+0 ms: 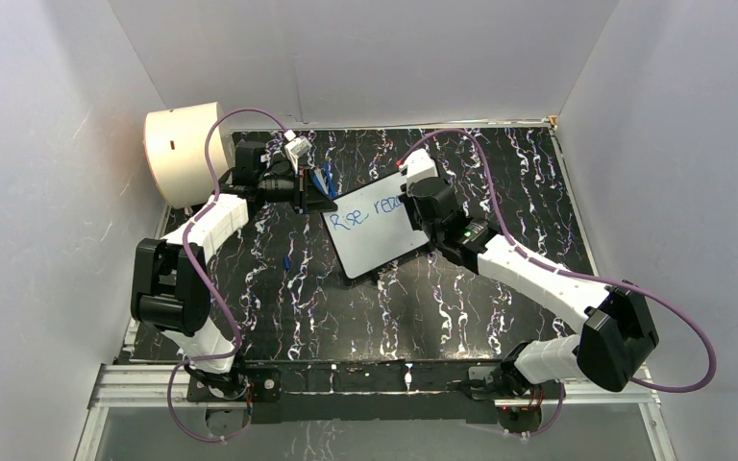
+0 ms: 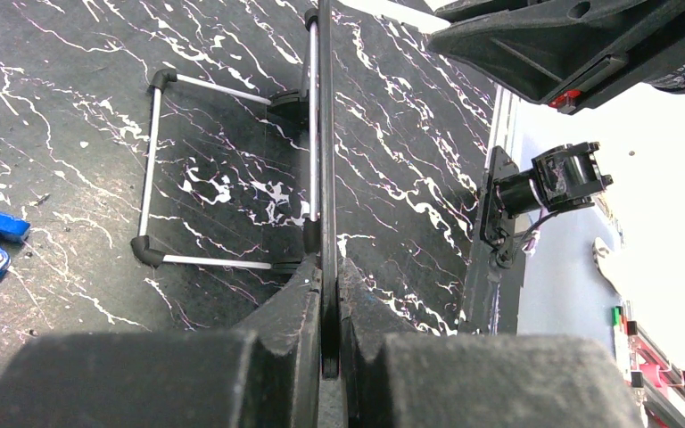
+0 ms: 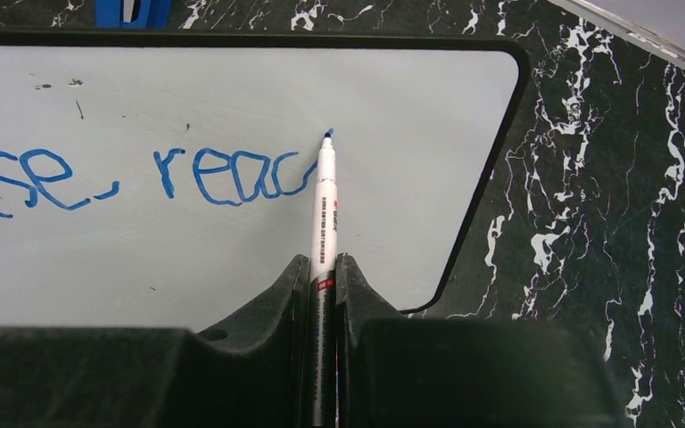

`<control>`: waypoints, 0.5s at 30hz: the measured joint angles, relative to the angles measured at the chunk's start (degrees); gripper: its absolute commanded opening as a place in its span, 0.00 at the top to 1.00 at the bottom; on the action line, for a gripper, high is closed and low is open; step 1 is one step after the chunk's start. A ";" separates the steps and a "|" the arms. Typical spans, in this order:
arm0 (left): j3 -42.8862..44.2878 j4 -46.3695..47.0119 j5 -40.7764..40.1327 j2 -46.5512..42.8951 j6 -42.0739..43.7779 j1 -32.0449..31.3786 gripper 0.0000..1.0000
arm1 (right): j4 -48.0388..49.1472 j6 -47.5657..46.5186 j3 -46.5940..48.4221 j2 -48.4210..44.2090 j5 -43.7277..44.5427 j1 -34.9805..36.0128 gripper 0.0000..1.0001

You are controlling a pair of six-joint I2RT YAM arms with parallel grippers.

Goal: Write a sentence on the whiteboard

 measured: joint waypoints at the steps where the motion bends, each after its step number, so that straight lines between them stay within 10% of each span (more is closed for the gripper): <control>1: 0.00 -0.02 -0.04 0.00 0.02 -0.02 1.00 | -0.15 0.00 0.00 0.00 -0.22 -0.02 1.00; 15: 0.20 -0.31 -0.24 0.11 0.20 -0.07 1.00 | -4.39 0.50 0.00 0.00 -2.51 -0.02 1.00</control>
